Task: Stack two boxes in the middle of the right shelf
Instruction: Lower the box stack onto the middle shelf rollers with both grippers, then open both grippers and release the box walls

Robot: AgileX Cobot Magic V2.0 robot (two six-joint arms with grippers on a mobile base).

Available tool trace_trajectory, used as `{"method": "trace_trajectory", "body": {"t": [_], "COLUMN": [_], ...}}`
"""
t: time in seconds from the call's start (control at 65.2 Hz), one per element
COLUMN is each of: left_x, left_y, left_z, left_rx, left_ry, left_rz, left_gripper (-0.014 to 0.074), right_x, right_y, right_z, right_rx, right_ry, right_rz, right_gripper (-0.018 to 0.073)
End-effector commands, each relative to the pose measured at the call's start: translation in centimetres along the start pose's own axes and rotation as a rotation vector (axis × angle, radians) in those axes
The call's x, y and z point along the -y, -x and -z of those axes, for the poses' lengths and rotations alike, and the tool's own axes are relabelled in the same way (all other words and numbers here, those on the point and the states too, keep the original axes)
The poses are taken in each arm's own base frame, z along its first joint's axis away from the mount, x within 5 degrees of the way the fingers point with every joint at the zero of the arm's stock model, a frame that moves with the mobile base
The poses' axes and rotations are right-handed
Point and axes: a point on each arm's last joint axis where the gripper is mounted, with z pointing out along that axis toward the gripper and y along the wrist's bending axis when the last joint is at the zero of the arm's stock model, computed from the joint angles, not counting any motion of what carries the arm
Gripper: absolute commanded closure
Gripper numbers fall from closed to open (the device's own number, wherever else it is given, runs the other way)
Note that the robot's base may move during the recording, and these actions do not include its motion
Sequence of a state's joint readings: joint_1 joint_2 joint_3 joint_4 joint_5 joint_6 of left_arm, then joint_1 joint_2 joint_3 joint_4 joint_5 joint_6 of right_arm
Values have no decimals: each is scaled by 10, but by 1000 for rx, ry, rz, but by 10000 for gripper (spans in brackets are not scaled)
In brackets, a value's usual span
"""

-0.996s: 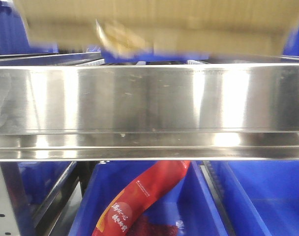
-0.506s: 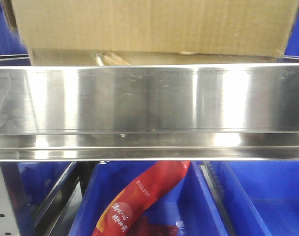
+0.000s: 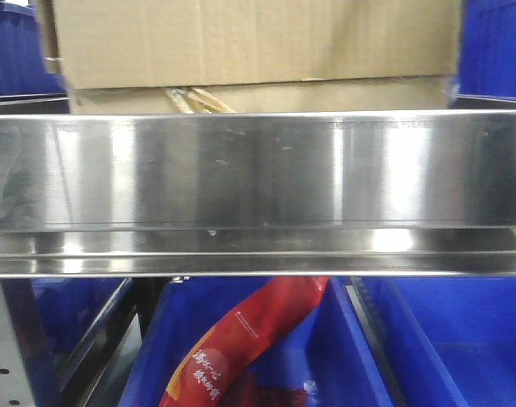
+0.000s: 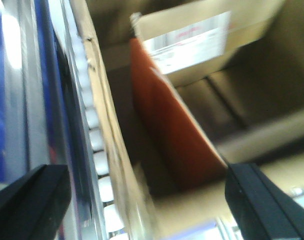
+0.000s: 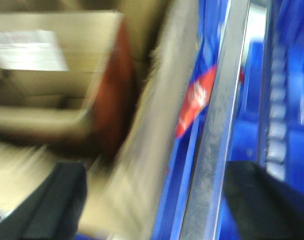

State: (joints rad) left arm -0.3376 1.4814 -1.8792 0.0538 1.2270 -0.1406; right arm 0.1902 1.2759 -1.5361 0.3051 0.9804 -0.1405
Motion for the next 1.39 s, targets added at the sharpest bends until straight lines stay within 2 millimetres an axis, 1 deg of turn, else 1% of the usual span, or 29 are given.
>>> {"method": "trace_trajectory", "body": {"t": [0.0, 0.031, 0.046, 0.061, 0.077, 0.107, 0.138, 0.184, 0.199, 0.215, 0.23, 0.307, 0.322, 0.337, 0.353, 0.368, 0.475, 0.491, 0.521, 0.537, 0.598, 0.675, 0.766, 0.874, 0.981, 1.058, 1.38], "left_x": [-5, -6, -7, -7, -8, -9, -9, -10, -11, -11, -12, -14, -14, -15, -16, -16, -20, -21, -22, -22, -24, -25, -27, -29, -30, -30, -30], "left_y": [-7, -13, -16, -17, -21, -27, -33, -42, -45, -48, -53, -69, -73, -78, -81, -87, -114, -118, -127, -131, -147, -169, -193, -216, -232, -237, -237], "left_z": [24, 26, 28, 29, 31, 37, 37, 40, 40, 44, 42, 44, 47, 45, 48, 45, 46, 49, 47, 47, 50, 47, 48, 49, 48, 47, 48], "left_rx": [42, 35, 33, 32, 28, 37, 46, 67, 75, 88, 85, 133, 149, 147, 173, 171, 262, 282, 307, 319, 383, 456, 543, 622, 681, 717, 735], "left_ry": [13, 19, 22, 22, 24, 23, 21, 17, 16, 14, 14, 9, 9, 11, 12, 13, 13, 12, 10, 7, -3, -19, -28, -42, -53, -61, -64], "left_rz": [-6, -8, -9, -9, -10, -10, -12, -13, -14, -14, -15, -20, -22, -24, -28, -30, -49, -51, -57, -58, -63, -69, -83, -88, -90, -91, -92], "left_gripper": [146, 182, 203, 226, 251, 316, 372, 457, 500, 528, 555, 694, 709, 707, 708, 708, 707, 707, 707, 707, 707, 707, 707, 707, 707, 707, 707], "right_x": [-1, -1, -1, -2, -2, -1, -1, -1, -1, 0, -1, 1, 1, 2, 3, 3, 7, 7, 7, 8, 10, 11, 11, 11, 10, 8, 8], "right_y": [-4, -7, -9, -10, -13, -17, -22, -30, -33, -35, -38, -55, -59, -62, -68, -71, -102, -106, -113, -119, -134, -156, -178, -197, -209, -212, -211], "right_z": [14, 16, 18, 19, 20, 22, 24, 26, 26, 26, 29, 28, 28, 30, 28, 30, 30, 30, 33, 32, 32, 37, 43, 52, 60, 66, 69], "right_rx": [26, 26, 29, 28, 31, 34, 39, 48, 52, 57, 72, 81, 83, 94, 85, 98, 119, 127, 158, 158, 192, 256, 341, 434, 500, 532, 560], "right_ry": [-14, -17, -20, -21, -24, -30, -37, -44, -46, -47, -50, -62, -65, -72, -78, -84, -117, -120, -127, -131, -145, -163, -182, -197, -203, -204, -208], "right_rz": [14, 16, 18, 21, 25, 29, 32, 41, 43, 41, 44, 56, 58, 66, 69, 75, 92, 96, 108, 111, 132, 159, 165, 172, 179, 183, 185], "right_gripper": [354, 412, 456, 471, 514, 570, 636, 709, 729, 726, 722, 712, 712, 712, 712, 712, 712, 712, 712, 712, 712, 712, 712, 712, 712, 712, 712]}}
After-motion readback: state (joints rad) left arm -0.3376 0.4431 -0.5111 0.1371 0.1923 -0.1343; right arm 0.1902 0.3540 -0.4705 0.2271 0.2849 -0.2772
